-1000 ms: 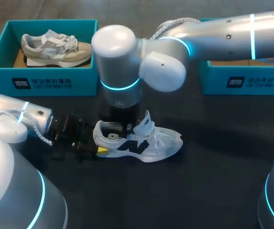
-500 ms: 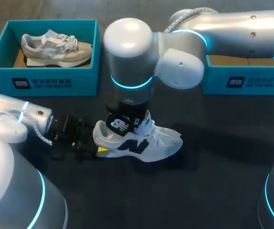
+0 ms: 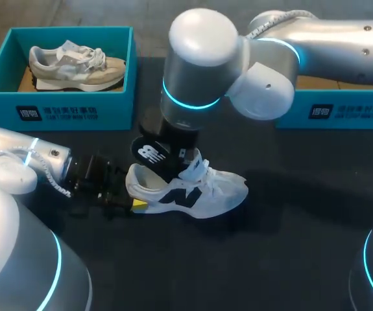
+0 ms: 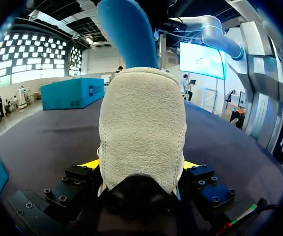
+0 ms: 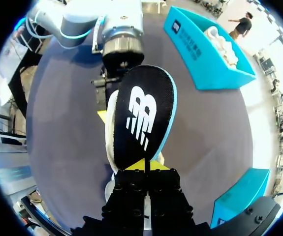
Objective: Take the shoe out of the shoebox, open the shoe tongue, remove and reinsert the insole, then place the shoe into the shoebox
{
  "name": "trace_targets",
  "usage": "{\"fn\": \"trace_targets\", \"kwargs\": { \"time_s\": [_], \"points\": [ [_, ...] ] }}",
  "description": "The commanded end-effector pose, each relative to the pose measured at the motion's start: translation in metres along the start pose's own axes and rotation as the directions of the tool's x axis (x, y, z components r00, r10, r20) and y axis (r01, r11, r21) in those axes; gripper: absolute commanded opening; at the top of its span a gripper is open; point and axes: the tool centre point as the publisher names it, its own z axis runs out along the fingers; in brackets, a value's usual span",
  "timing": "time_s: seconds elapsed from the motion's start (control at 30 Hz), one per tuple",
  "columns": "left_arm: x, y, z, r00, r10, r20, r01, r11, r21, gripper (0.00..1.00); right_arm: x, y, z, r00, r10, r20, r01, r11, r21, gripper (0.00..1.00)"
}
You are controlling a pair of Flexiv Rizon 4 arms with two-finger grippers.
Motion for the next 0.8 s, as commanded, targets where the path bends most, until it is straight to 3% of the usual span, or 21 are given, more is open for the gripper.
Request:
{"fn": "trace_targets", "kwargs": {
  "time_s": [0.03,0.33,0.7,0.8],
  "points": [
    [-0.001,0.002,0.003,1.000,0.000,0.001,0.000,1.000,-0.001,0.00,-0.002,0.012,0.005,1.000,-0.013,-0.010,0.012,1.000,-0.012,0.00],
    [-0.001,0.002,0.003,1.000,0.000,0.001,0.000,1.000,-0.001,0.00,0.001,0.026,0.014,0.998,-0.041,-0.040,0.039,0.998,-0.055,0.00],
    [-0.001,0.002,0.003,1.000,0.000,0.001,0.000,1.000,-0.001,0.00,-0.001,0.028,0.018,0.998,-0.041,-0.054,0.038,0.997,-0.063,0.00],
    [-0.001,0.002,0.003,1.000,0.000,0.001,0.000,1.000,-0.001,0.00,-0.003,0.029,0.017,0.998,-0.044,-0.053,0.041,0.997,-0.064,0.22]
  ]
}}
